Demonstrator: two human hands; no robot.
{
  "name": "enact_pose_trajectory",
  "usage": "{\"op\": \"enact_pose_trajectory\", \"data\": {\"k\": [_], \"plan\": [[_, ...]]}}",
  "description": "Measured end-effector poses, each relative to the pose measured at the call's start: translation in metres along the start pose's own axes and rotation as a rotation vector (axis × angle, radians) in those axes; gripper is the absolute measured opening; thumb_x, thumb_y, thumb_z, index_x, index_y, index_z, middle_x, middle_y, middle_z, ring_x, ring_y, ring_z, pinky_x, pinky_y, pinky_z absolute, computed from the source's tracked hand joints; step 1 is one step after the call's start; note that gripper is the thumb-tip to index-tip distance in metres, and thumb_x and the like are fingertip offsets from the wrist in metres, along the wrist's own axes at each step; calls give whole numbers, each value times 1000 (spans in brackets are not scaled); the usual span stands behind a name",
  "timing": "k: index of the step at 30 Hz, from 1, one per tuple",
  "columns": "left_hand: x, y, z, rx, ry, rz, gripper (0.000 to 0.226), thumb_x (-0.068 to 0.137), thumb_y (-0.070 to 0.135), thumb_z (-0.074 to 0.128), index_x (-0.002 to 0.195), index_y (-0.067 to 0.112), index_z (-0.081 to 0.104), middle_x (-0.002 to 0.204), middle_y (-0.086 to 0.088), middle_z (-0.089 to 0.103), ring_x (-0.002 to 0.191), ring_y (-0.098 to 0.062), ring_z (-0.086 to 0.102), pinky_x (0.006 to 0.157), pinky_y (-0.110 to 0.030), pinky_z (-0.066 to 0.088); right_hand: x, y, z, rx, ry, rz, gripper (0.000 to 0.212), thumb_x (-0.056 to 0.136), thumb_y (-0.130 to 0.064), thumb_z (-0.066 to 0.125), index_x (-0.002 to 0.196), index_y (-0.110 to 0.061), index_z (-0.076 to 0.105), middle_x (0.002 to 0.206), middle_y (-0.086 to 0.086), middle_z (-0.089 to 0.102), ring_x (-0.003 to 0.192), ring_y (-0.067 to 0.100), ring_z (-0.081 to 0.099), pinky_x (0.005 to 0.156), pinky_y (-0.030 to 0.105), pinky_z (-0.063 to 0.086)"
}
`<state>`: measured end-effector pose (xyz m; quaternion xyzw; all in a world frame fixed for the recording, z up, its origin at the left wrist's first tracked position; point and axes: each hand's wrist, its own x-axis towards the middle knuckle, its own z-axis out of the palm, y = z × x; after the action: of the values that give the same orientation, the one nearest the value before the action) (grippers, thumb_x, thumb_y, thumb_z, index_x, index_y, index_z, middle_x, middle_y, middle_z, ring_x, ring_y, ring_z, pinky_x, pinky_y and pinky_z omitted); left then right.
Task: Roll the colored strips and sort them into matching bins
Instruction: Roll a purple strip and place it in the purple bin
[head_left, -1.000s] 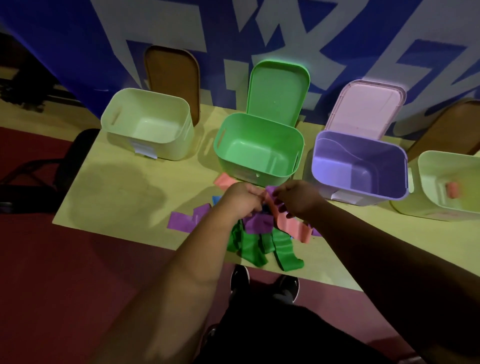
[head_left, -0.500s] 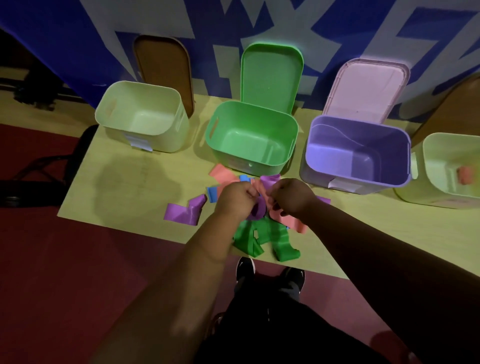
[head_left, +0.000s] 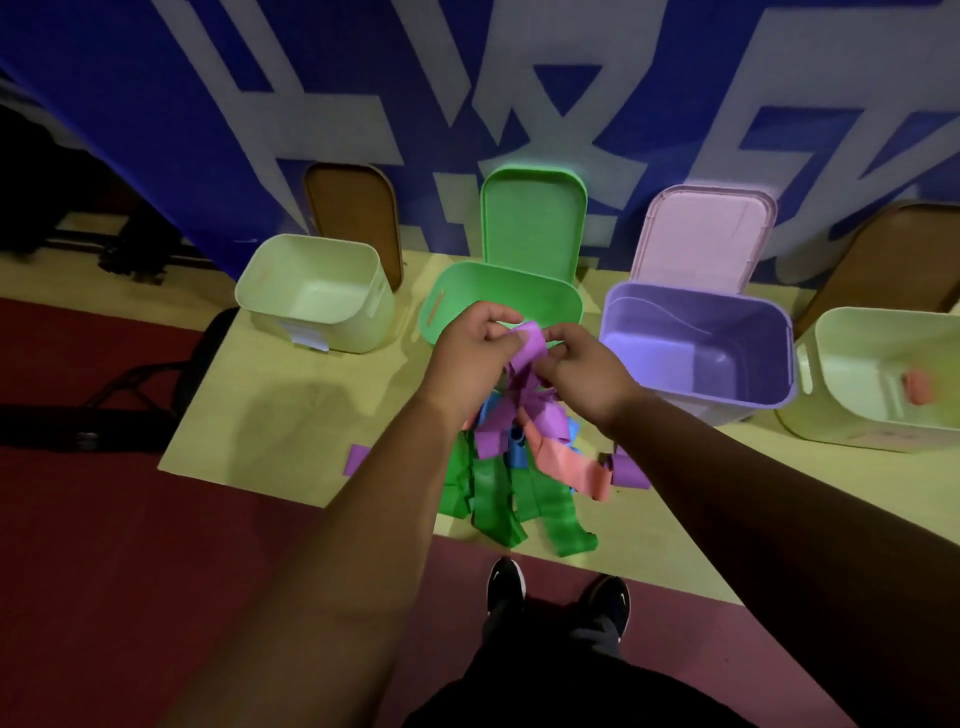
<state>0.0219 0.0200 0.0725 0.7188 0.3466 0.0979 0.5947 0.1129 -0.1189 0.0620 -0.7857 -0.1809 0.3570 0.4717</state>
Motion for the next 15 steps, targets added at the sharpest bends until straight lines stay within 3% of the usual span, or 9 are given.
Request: {"op": "enact_pose_trajectory", "data": {"k": [4, 6, 9, 12, 15], "plan": [[0, 42, 0, -54, 4, 50, 22, 96, 9, 76, 109, 26, 71, 101, -1, 76, 82, -15, 72, 68, -30, 55, -6, -26, -16, 105, 25, -37, 14, 93, -20, 65, 96, -16, 78, 90, 6, 79, 80, 16, 67, 78, 38, 53], [0, 65, -1, -80, 9, 78, 24, 97, 6, 74, 111, 24, 70, 107, -4, 77, 84, -15, 73, 64, -27, 55, -8, -40, -26, 182, 40, -51, 23, 83, -32, 67, 94, -15, 79, 92, 9, 80, 83, 20, 67, 81, 43, 52], [1, 100, -1, -150, 17, 116, 22, 98, 5, 74, 110, 23, 70, 106, -5, 79, 82, -16, 74, 65, -30, 58, -12, -64, -44, 234, 81, -114, 27, 77, -34, 66, 95, -17, 79, 90, 8, 79, 84, 24, 69, 86, 48, 57], [0, 134, 1, -208, 45, 145, 20, 98, 4, 74, 109, 21, 70, 103, -6, 80, 84, -20, 75, 66, -33, 57, -20, -88, -63, 266, 154, -222, 23, 83, -31, 69, 104, -25, 76, 98, 6, 79, 96, 30, 76, 95, 57, 61], [-4, 163, 4, -259, 65, 174, 22, 98, 5, 74, 118, 13, 70, 111, -13, 79, 90, -26, 76, 71, -37, 62, -27, -105, -81, 222, 253, -344, 14, 90, -39, 73, 101, -31, 77, 98, -3, 79, 100, 28, 76, 96, 57, 60]]}}
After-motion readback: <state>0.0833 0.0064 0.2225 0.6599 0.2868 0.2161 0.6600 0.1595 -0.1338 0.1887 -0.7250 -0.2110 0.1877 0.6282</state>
